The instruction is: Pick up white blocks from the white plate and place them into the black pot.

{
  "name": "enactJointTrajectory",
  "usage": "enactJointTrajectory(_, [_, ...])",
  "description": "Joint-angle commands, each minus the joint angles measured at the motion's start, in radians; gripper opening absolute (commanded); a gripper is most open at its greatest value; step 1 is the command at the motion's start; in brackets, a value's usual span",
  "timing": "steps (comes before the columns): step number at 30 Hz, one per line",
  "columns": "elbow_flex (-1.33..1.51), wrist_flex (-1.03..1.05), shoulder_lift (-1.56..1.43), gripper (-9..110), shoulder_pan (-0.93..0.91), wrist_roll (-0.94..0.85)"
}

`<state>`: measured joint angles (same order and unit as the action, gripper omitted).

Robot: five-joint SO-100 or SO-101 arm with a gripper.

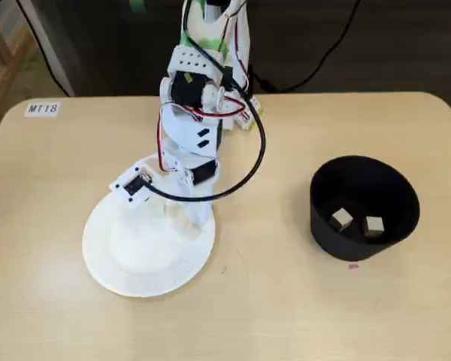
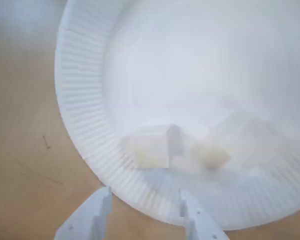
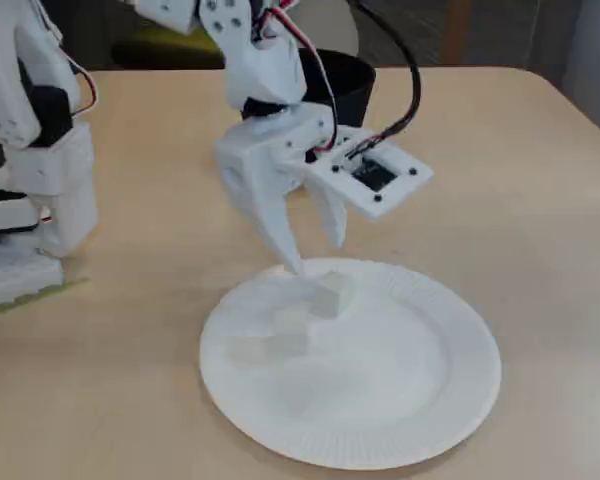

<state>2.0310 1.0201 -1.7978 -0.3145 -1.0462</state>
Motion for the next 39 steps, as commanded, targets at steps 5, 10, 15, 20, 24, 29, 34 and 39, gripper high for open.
enactJointTrajectory(5, [-0.032,-0.02,0.025,27,-0.031,-0.023])
enactJointTrajectory(10, [-0.032,-0.048,0.051,31,-0.021,-0.037])
enactJointTrajectory(15, [-0.032,-0.081,0.077,29,-0.031,-0.046])
enactJointTrajectory(20, [-0.037,-0.13,0.115,26,-0.034,-0.057])
enactJointTrajectory(24, [-0.043,-0.16,0.146,24,-0.029,-0.067])
enactJointTrajectory(29, [-0.061,-0.179,0.183,21,-0.012,-0.083])
enactJointTrajectory(34, [-0.066,-0.206,0.201,15,0.012,-0.086])
enactJointTrajectory(39, [-0.072,-0.216,0.216,7,0.02,-0.078])
